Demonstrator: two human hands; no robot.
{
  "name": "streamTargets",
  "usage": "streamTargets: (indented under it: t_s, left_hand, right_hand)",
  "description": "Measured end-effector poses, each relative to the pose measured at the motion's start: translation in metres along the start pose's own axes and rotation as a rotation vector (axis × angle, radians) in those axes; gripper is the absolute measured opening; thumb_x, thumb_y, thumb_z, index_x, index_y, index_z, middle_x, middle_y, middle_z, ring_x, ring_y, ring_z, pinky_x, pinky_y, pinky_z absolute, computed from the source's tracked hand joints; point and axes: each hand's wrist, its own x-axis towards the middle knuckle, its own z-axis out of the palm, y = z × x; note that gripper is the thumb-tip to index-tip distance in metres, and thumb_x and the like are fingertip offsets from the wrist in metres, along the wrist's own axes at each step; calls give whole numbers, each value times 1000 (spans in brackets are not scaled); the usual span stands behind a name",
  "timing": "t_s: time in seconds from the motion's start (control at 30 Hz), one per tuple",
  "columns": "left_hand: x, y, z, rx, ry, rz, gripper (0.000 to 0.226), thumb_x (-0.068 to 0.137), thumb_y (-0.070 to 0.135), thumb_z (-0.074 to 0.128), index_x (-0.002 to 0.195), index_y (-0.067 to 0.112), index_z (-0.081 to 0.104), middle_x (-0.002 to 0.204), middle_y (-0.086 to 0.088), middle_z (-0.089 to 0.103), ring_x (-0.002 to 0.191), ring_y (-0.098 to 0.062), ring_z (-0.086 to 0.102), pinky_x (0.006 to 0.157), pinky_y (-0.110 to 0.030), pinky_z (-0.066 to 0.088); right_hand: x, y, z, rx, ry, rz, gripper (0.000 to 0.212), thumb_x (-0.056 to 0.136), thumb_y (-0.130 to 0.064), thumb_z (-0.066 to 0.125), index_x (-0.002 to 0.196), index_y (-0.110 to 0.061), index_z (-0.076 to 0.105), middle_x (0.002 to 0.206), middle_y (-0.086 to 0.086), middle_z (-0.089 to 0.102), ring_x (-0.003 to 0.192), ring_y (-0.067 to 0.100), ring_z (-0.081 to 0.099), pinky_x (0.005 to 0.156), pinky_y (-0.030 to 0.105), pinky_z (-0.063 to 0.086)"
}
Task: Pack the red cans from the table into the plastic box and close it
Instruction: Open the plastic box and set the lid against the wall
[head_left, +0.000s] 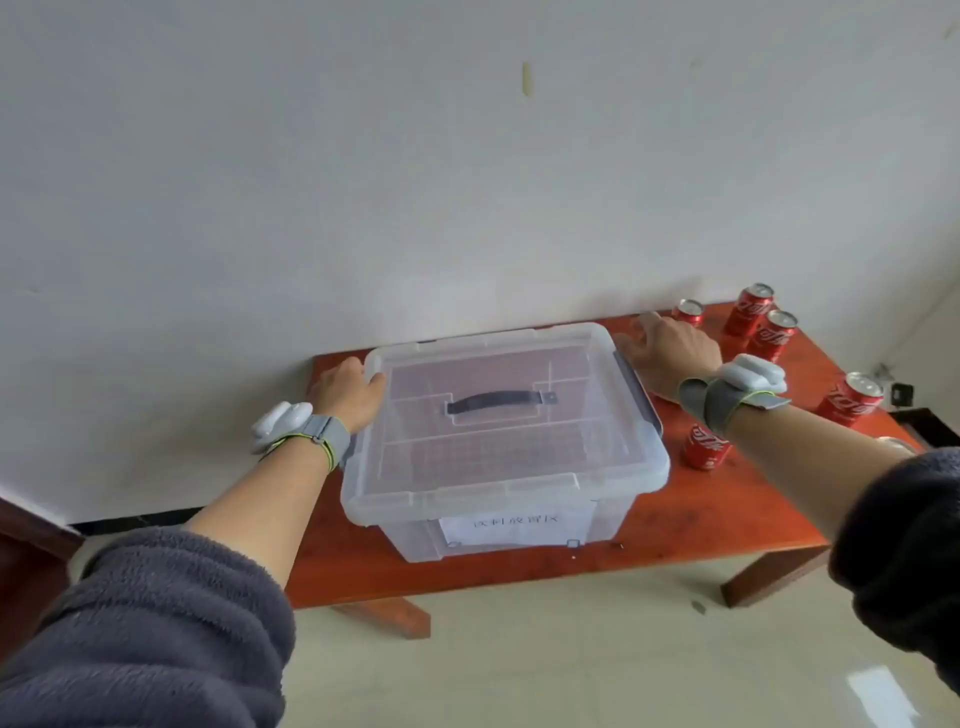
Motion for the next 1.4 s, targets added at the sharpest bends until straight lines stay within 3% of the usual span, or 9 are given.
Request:
streamTargets:
  t_s: [0.17, 0.33, 0.47, 0.53, 0.7, 1.07, 1.23, 1.33, 1.4]
  left_hand:
    - [5, -16, 29, -22, 14, -115, 42, 96, 34, 42, 114, -2, 55, 120, -29, 59, 112, -46, 54, 92, -44, 46]
    - [20, -38, 49, -28, -23, -240, 49, 99, 34, 36, 124, -5, 53, 130, -31, 54, 119, -47, 50, 99, -45, 41]
    - [23, -67, 67, -142, -54, -186, 57, 101, 39, 31, 79, -4, 62, 102, -34, 63, 101, -49, 56, 85, -45, 44]
    - [24, -74, 71, -183, -1, -164, 60, 102, 39, 31, 54, 6, 46, 78, -28, 58, 88, -48, 56, 74, -42, 39]
    - [25, -80, 69, -262, 32, -172, 61, 101, 41, 33, 49, 10, 37, 63, -17, 46, 69, -36, 45, 67, -39, 33]
    - [28, -100, 78, -399, 44, -233, 59, 100, 44, 35, 53, 8, 37, 54, -10, 41, 56, -29, 38, 63, -37, 32]
    - [29, -101, 81, -385, 41, -265, 58, 100, 42, 35, 56, 6, 39, 57, -12, 42, 60, -30, 40, 63, -36, 31]
    - [26, -93, 75, -325, 69, -240, 53, 102, 33, 36, 56, 6, 41, 65, -18, 48, 69, -36, 48, 65, -37, 31]
    - [24, -85, 69, -259, 95, -234, 41, 100, 23, 39, 72, 0, 60, 85, -28, 59, 89, -45, 57, 73, -40, 40]
  right_hand:
    - [-2, 21, 28, -1, -137, 198, 53, 92, -53, 43, 122, -12, 57, 120, 18, 62, 104, 40, 59, 77, 41, 44]
    - [5, 34, 60, 173, -286, 315, 48, 94, -51, 41, 95, -9, 63, 104, 18, 66, 94, 38, 59, 80, 38, 46]
    - [5, 36, 80, 243, -265, 366, 50, 94, -55, 39, 90, -14, 67, 94, 13, 64, 89, 37, 60, 77, 37, 47]
    - [6, 40, 85, 298, -242, 388, 54, 92, -59, 38, 77, -16, 67, 80, 8, 64, 78, 34, 59, 68, 35, 44]
    - [8, 48, 89, 383, -179, 400, 64, 91, -60, 40, 54, -10, 56, 59, 6, 58, 59, 28, 54, 53, 33, 36]
    - [16, 51, 92, 482, -186, 452, 64, 92, -59, 43, 58, -7, 60, 59, 8, 58, 58, 28, 54, 56, 34, 40]
    - [12, 65, 98, 548, -155, 511, 63, 97, -48, 45, 76, 9, 62, 70, 18, 57, 68, 32, 54, 73, 43, 48]
    - [12, 64, 93, 465, -168, 460, 54, 98, -43, 43, 71, 1, 60, 77, 18, 58, 75, 33, 54, 71, 39, 42]
    - [13, 59, 85, 331, -193, 406, 40, 97, -39, 42, 79, -10, 64, 89, 18, 63, 83, 36, 57, 73, 37, 41]
